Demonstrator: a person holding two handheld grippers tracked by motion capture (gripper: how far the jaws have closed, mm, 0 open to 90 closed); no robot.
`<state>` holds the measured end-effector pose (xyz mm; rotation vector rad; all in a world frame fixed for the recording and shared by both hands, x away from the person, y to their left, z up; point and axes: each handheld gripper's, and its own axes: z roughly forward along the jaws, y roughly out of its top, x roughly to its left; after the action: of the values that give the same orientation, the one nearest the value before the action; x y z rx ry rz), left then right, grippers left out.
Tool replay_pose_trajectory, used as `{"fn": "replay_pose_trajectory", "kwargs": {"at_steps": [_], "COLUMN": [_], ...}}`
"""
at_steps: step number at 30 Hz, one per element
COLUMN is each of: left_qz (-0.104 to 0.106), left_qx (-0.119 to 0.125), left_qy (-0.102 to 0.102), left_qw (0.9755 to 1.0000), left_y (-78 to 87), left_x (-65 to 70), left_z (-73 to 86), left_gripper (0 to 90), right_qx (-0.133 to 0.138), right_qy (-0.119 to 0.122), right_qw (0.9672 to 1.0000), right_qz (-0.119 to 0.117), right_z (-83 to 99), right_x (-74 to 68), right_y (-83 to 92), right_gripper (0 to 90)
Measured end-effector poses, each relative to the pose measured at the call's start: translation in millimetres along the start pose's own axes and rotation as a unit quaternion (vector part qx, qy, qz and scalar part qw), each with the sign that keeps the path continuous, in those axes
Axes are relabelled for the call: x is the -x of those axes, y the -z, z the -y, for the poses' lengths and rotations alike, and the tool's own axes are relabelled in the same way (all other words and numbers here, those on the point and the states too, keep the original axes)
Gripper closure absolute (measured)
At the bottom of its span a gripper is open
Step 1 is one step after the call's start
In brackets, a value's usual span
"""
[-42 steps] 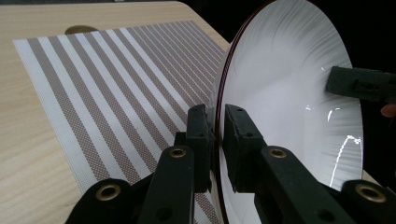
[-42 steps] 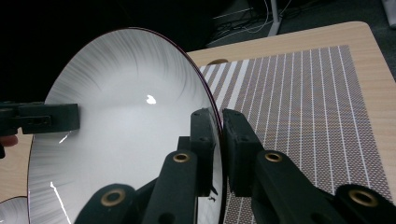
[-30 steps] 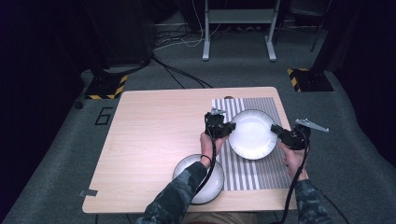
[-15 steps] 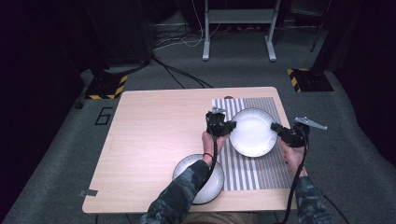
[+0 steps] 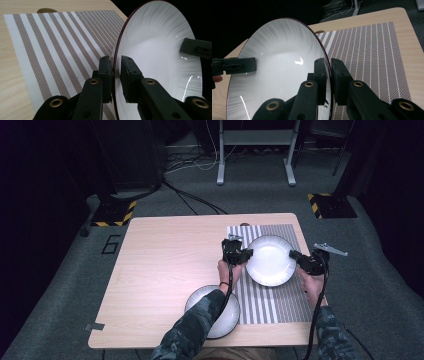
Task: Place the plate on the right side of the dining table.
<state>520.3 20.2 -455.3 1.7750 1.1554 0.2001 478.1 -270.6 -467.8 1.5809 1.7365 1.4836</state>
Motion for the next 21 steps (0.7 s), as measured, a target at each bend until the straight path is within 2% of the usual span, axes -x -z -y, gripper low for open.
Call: {"fn": "replay_pose_trajectory", "kwargs": {"at_steps": [11, 12, 20, 21], "left_qz": [-0.004, -0.004, -0.007, -0.009], "left_qx": [-0.007, -0.007, -0.006, -0.008], "left_qy": [0.018, 0.015, 0.033, 0.030], "left_qw": [0.9998, 0.9999, 0.9994, 0.9995], "left_y": [-10.1, -11.3, -18.2, -18.7], "left_x": [-6.6, -7.8, -11.3, -11.3], "left_z": [0.3, 0.5, 3.5, 3.4], "left_gripper": [78.1, 78.0, 77.7, 77.7], "right_qx": [-0.008, -0.008, -0.012, -0.014], "right_qy": [-0.002, -0.001, -0.008, -0.008], "right_qw": [1.0000, 1.0000, 0.9999, 0.9999], "right_qz": [0.000, 0.002, 0.005, 0.005], "right_z": [-0.2, 0.1, 2.1, 2.4], "right_x": [3.2, 3.8, 6.6, 7.0], "right_y": [-8.7, -9.7, -14.7, -15.3], "right_gripper": [83.2, 83.2, 83.2, 83.3]}}
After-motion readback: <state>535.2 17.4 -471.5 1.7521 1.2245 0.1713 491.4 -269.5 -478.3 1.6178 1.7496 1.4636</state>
